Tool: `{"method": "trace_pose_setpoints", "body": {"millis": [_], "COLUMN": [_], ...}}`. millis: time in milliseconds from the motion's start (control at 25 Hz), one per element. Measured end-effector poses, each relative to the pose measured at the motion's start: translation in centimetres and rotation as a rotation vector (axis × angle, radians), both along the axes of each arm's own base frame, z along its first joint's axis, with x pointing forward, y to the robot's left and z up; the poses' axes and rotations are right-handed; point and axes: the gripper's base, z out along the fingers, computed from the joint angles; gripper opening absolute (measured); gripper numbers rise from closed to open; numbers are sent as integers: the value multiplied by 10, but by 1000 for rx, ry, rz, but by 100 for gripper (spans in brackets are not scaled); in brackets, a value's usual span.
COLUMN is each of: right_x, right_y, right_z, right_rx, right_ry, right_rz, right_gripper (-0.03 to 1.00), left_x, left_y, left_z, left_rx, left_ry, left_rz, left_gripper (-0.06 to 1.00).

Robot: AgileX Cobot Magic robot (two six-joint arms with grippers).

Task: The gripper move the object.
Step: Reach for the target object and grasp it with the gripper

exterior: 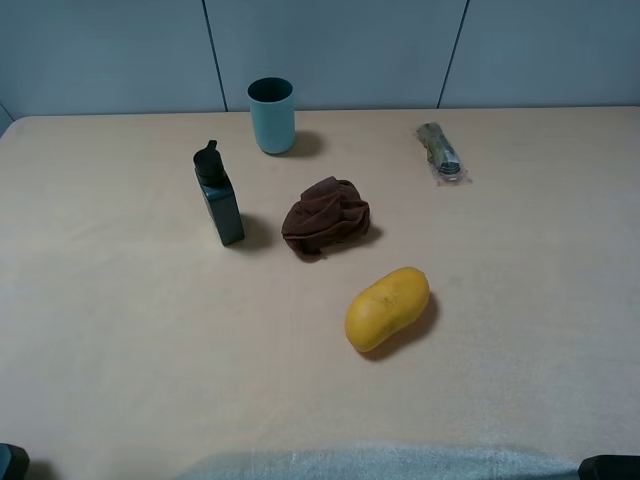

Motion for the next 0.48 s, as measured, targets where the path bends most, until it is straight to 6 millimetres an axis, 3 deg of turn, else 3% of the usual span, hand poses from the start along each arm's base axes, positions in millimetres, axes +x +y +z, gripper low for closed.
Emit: {"method": "trace_pose_setpoints", "body": {"millis": [280,480], "right_x": [0,14], "right_y": [2,5], "right_z": [0,9], "right_rx": [-5,-47], "right_ry": [0,70], "right_rz": [27,93], "right_gripper": [69,69], "left_x": [0,0], "left_y": [0,0], "left_z": [0,0], "left_rx": [0,0], "left_ry": [0,0], "left_rz": [0,0], "left_gripper": [93,93]}}
